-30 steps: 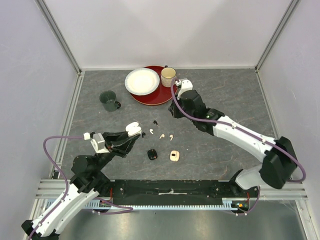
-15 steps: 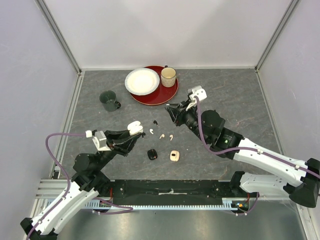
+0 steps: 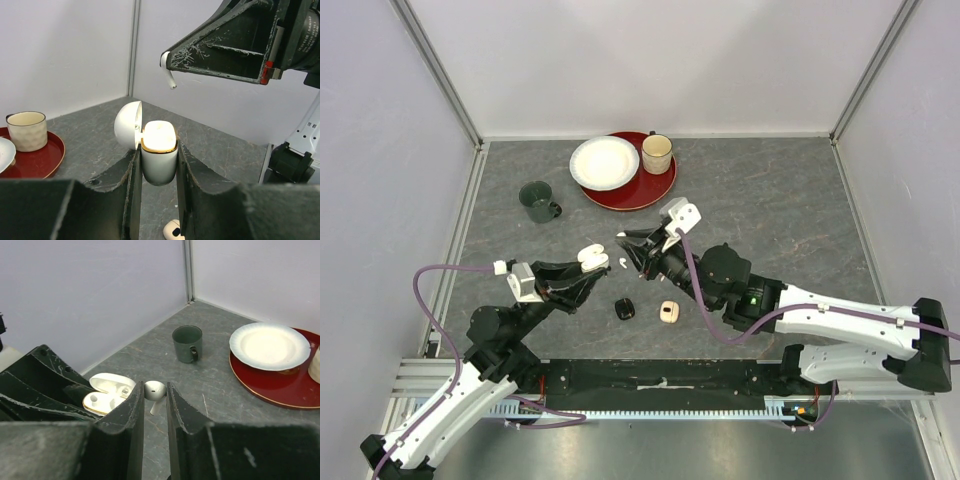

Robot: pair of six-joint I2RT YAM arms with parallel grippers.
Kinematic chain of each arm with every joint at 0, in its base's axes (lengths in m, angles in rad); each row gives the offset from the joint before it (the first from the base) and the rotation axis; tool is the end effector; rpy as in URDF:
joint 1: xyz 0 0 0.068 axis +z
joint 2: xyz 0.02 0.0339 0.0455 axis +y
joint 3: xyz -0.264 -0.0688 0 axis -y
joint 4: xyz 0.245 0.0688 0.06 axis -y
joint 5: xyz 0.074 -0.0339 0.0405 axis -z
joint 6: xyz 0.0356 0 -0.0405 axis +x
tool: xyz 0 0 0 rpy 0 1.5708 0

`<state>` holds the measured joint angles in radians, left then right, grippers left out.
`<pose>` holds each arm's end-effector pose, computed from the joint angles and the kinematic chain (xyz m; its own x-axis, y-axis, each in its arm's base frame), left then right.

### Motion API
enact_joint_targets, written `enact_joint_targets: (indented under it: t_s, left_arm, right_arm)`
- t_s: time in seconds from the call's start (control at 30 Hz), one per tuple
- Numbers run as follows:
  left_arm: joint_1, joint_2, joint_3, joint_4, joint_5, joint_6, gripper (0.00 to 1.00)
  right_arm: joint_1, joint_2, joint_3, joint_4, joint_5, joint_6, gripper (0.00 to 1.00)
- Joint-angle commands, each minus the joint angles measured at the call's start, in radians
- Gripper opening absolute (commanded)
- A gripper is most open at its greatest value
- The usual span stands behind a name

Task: Insert the wireless bluetooth earbuds into the charging case
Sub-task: Place the earbud in the charging case.

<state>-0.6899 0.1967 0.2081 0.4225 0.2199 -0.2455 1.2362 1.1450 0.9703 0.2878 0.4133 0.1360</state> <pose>0.0753 -0.0722 0.2736 0.1265 -0.4119 -0.9024 0.8294 0.5429 -0.1316 0.1017 0.2490 0.3825 -0.0628 0.1975 -0.9783 -0.7322 0.6570 0.1796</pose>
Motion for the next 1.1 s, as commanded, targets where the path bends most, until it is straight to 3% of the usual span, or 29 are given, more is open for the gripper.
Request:
enact_joint_targets:
  t_s: [0.0,1.07]
  left_arm:
    - [-0.002,0.004,-0.003,0.052,0.038,-0.008,0.02]
    - [-0.002,-0.003,-0.004,0.071,0.053,0.011,0.02]
  right_arm:
    - [0.040,0.027,0.059,0.083,0.010,-0.032,0.00]
    - [0.088,0.117,0.071,0.056,-0.047,-0.006,0.00]
